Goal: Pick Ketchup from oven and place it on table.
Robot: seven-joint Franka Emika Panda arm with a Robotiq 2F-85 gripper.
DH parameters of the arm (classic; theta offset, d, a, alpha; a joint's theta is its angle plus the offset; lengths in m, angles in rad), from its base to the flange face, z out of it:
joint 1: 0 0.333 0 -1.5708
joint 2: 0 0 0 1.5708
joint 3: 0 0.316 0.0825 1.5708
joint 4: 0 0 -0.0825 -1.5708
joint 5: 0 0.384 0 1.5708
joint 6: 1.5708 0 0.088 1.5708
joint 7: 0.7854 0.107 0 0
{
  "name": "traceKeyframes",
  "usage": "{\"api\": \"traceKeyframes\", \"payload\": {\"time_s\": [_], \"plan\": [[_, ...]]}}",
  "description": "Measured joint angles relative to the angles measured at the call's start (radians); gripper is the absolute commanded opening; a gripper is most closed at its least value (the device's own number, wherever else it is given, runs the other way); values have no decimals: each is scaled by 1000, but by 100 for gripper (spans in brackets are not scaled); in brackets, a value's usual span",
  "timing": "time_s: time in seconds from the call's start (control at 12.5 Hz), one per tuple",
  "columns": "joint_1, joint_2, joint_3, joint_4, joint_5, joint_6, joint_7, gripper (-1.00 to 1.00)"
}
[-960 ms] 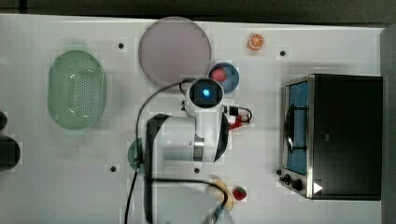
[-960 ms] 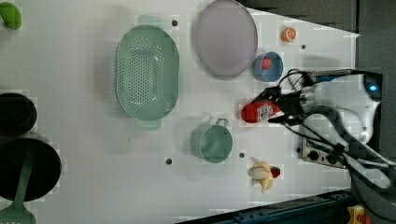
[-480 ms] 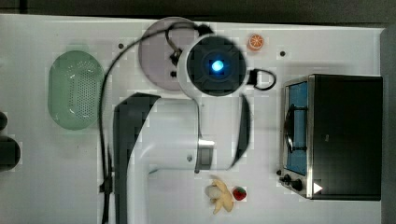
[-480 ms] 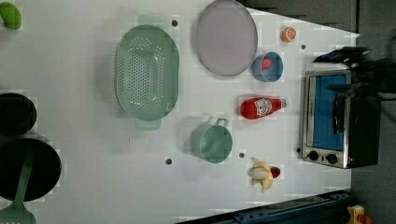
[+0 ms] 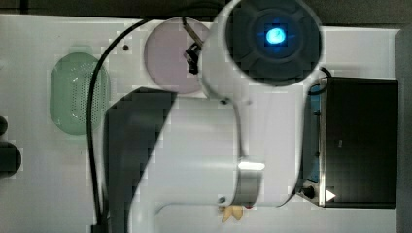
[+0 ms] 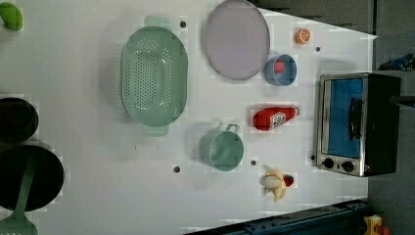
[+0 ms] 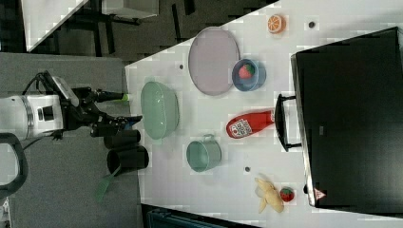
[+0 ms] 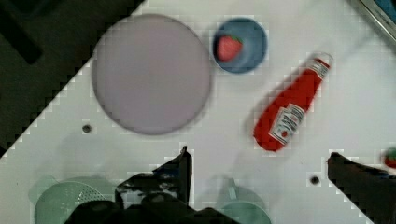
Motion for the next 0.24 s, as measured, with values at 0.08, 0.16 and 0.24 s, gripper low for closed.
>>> {"api": "traceKeyframes", "payload": {"time_s": [0.08, 0.16, 0.24], "plan": [[2, 15, -18, 22, 5, -30, 0, 100], [3, 29, -31, 40, -12, -76, 0, 100], [-3, 49, -33, 62, -31, -118, 0, 100]]}}
